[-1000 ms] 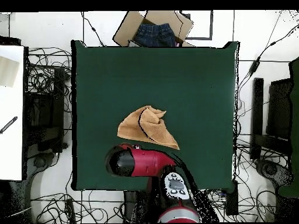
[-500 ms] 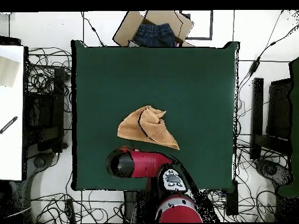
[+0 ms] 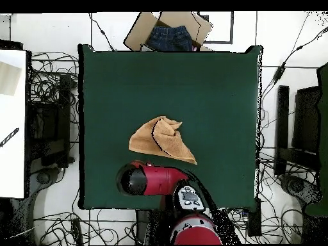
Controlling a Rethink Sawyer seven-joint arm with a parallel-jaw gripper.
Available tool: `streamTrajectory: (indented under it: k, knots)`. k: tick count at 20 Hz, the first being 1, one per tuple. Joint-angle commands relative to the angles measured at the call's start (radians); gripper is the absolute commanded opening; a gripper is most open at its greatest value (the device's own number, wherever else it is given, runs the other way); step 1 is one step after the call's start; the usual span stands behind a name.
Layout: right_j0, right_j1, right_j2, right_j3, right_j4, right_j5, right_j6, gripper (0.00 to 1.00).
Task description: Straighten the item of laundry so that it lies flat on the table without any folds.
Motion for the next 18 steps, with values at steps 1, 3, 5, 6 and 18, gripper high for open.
streamTrajectory:
  k: [1, 3, 5, 6, 18]
  knots:
    - [-0.001, -0.189, 0.075, 0.034, 0.008, 0.102, 0.115, 1.00]
    - [-0.012, -0.236, 0.089, 0.055, 0.024, 0.139, 0.113, 1.00]
    - [-0.026, -0.281, 0.104, 0.078, 0.040, 0.172, 0.109, 1.00]
    - [-0.027, -0.305, 0.105, 0.085, 0.046, 0.192, 0.106, 1.00]
    - [-0.023, -0.532, 0.099, 0.125, 0.134, 0.428, 0.077, 1.00]
